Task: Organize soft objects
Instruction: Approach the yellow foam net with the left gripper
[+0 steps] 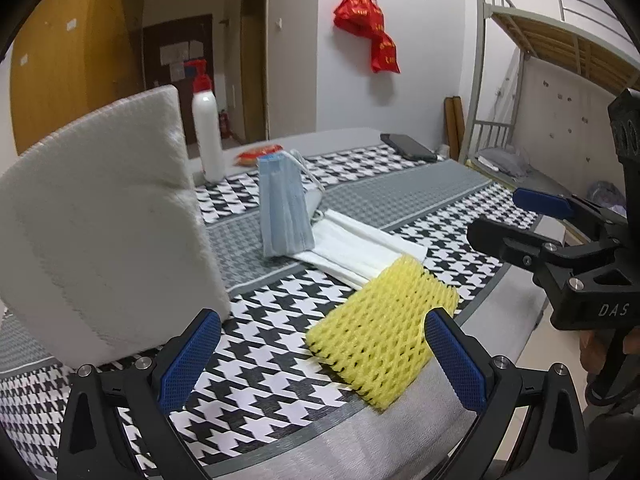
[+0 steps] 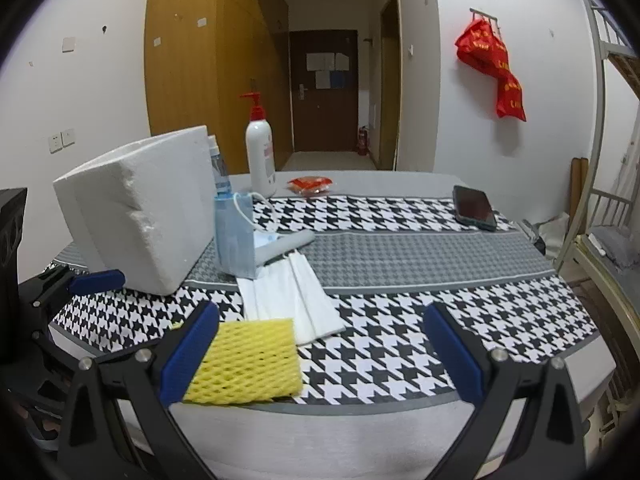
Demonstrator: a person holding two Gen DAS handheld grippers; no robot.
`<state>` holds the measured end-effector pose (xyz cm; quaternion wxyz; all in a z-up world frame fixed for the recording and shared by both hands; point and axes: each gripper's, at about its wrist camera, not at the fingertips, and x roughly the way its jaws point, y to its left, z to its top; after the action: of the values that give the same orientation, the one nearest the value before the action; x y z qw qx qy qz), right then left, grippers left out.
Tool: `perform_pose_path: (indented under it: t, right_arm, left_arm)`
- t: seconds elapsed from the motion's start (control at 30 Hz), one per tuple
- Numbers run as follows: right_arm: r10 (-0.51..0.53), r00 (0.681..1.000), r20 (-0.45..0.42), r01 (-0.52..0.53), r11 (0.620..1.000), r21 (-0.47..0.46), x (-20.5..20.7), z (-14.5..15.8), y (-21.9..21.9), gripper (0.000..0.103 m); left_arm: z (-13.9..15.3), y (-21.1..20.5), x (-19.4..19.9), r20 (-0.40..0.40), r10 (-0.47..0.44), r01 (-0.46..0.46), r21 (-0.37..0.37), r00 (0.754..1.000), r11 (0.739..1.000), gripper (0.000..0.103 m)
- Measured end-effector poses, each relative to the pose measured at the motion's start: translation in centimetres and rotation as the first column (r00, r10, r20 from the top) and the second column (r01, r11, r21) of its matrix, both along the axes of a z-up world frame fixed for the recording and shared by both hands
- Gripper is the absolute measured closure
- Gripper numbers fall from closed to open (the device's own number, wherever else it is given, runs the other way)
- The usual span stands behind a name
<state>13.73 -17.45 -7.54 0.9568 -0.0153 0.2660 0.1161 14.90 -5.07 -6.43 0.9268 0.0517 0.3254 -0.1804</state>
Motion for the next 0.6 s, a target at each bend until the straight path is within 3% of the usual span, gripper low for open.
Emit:
perform_pose_path:
  t: [0.4,0.6]
  right_arm:
    - [-0.016,0.999,-0.05,0.016,1.0,0.005,1.2,-1.5,-1.7,0.0]
    - [-0.015,0.998,-0.066,0.016,1.0,0.015,1.4,-2.1,-2.8,0.0]
  left_arm:
    - [-1.3,-2.2,1.3,-0.069,-0.052,0.053,0.012,0.996,0.999,0.001]
    - [-1.9,-3.0,1.9,-0.108,-0.063,0.066,0.019,0.992,0.998,0.006]
